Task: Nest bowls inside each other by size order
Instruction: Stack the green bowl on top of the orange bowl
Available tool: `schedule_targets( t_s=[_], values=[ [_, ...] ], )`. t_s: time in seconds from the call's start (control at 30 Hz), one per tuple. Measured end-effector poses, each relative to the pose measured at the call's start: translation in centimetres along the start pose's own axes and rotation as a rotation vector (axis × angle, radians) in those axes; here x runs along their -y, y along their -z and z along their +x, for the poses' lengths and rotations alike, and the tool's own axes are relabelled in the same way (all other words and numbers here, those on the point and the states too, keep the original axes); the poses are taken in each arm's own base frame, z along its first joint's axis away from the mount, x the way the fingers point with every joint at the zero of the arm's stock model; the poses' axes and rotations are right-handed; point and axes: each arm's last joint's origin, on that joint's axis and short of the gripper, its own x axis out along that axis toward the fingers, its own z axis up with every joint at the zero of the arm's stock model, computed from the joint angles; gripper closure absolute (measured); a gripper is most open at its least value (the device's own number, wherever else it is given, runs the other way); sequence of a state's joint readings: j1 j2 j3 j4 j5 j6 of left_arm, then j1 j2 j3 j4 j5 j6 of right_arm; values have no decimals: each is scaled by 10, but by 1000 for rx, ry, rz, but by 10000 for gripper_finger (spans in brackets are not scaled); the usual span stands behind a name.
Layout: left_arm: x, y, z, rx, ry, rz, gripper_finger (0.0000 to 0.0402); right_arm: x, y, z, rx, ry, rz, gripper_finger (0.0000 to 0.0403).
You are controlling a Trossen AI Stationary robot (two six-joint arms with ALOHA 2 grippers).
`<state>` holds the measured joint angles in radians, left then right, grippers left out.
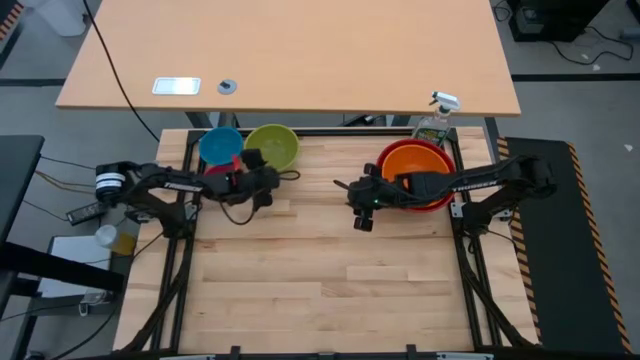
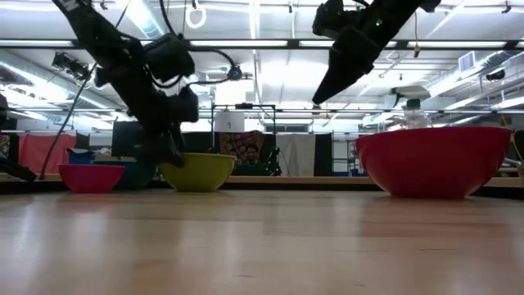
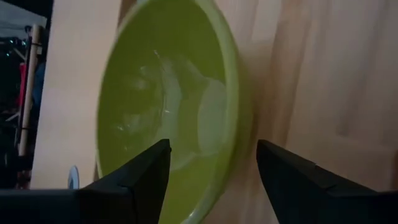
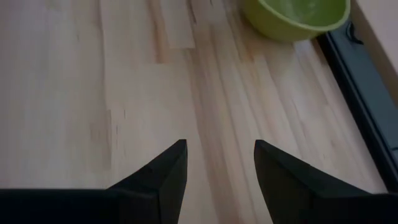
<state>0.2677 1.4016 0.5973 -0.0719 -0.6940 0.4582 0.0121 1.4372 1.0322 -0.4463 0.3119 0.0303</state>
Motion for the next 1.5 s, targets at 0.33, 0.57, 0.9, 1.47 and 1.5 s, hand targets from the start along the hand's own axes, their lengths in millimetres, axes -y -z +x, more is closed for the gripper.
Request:
schedule_targets(
  t_s=[0.33, 0.57, 0.9, 1.47, 1.5],
  values=[
    [-8, -17, 16, -15, 40, 42, 274, -14, 1, -3, 24, -50, 7, 211],
    [-8, -15, 27, -8, 167, 24, 387, -25, 2, -7, 30, -55, 16, 211],
    [-12, -57, 4, 219, 348, -3, 388, -18, 14, -36, 6, 27, 63, 212],
    [-22, -190, -18, 750, 342, 133, 389, 25, 100, -131, 343, 104, 459, 231],
    [-21, -199, -14, 754, 340, 133, 389, 26, 100, -136, 386, 100, 457, 231]
  ],
)
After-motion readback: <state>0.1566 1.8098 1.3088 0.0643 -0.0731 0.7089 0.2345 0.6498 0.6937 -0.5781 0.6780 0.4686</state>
